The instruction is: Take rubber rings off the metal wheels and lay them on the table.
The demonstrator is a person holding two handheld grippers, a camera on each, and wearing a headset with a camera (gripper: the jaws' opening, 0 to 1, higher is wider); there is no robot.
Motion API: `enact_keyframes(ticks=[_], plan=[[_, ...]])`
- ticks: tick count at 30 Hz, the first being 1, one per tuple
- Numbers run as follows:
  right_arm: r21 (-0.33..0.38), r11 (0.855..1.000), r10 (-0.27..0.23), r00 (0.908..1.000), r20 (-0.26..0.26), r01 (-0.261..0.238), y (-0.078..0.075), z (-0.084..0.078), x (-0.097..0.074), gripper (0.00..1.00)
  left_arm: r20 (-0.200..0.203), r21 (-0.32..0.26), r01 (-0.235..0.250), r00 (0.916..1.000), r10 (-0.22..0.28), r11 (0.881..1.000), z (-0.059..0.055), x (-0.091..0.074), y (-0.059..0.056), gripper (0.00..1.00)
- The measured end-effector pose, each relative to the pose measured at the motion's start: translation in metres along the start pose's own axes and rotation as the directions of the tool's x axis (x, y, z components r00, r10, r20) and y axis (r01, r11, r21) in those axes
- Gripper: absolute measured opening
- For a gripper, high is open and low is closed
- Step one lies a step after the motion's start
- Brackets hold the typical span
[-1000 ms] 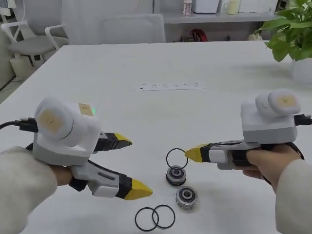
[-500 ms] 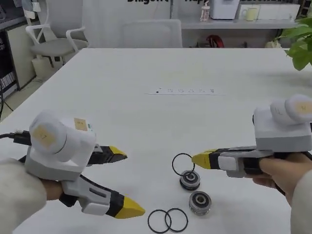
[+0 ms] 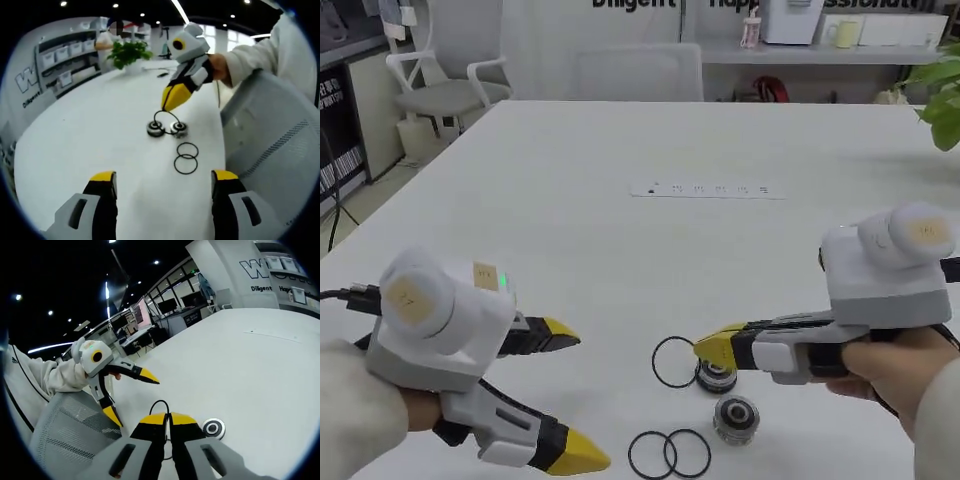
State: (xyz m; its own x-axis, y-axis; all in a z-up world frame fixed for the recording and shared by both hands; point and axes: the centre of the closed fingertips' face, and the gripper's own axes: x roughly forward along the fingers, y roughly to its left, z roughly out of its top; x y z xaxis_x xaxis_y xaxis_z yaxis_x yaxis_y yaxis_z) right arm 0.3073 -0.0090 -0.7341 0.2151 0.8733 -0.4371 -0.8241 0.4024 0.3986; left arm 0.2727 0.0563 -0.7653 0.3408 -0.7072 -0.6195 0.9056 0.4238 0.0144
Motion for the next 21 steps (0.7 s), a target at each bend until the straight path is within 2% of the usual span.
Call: enact_keyframes(ticks=[14, 21], plan=[[-0.027, 0.998, 0.055, 0.9936, -0.098, -0.058, 0.016, -0.025, 0.015, 0.0, -0.027, -0.015, 0.024, 0.9993, -0.025, 1.0, -0.012, 0.006, -0.003, 0.81], [-0.04, 0.995, 0.081, 0.9844, -0.157, -0.088, 0.025, -0.039, 0.023, 0.0, -0.039, -0.016, 0.034, 0.9986, -0.035, 0.999, -0.015, 0.006, -0.005, 0.8]])
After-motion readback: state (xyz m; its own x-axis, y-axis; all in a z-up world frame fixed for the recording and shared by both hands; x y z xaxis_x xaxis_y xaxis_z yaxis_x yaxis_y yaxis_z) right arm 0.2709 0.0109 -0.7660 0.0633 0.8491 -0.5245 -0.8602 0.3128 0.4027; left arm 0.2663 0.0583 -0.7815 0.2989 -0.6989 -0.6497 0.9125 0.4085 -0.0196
